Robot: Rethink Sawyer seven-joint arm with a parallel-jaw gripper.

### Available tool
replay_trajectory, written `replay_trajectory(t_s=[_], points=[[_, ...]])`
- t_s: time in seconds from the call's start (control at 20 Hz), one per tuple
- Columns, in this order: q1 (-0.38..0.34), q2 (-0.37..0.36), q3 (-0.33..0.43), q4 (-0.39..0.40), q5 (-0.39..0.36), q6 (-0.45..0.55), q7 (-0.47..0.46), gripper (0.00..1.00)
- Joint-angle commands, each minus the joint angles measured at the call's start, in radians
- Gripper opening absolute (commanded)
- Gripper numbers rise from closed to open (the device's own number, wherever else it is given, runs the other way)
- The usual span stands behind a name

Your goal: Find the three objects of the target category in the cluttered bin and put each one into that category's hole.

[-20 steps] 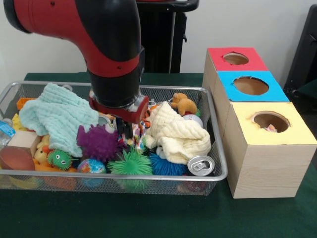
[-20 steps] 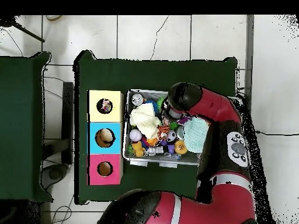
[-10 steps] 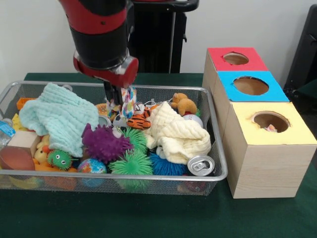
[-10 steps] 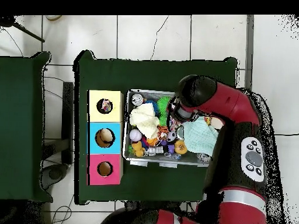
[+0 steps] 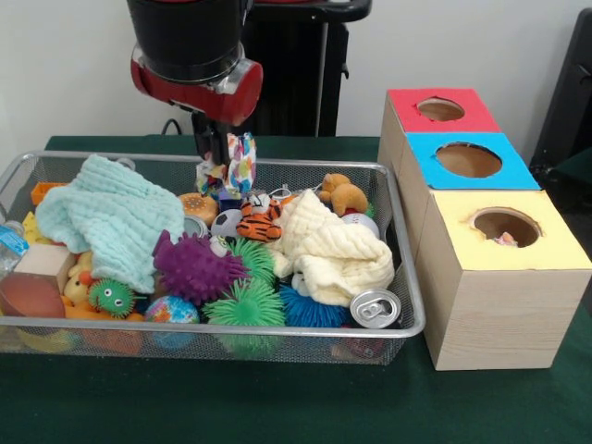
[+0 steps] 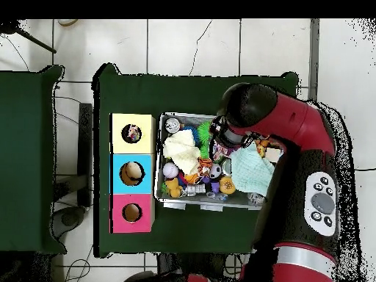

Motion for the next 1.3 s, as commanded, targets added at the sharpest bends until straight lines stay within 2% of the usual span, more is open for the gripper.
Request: replay_trajectory(t_s=[0.05, 0.45, 0.55, 0.6, 0.65, 1.3], points=[[0.031, 0.025, 0.026, -0.008, 0.044, 0.089, 0.259, 0.00], [0.071, 0.059, 0.019, -0.065, 0.083, 0.118, 0.326, 0.00], [0.076, 0.078, 0.020, -0.101, 0.092, 0.135, 0.344, 0.00], [0.084, 0.061, 0.016, -0.067, 0.099, 0.119, 0.346, 0.00], [0.087, 0.060, 0.014, -0.067, 0.103, 0.122, 0.350, 0.00], [0.116, 0.087, 0.006, -0.150, 0.137, 0.198, 0.407, 0.00]])
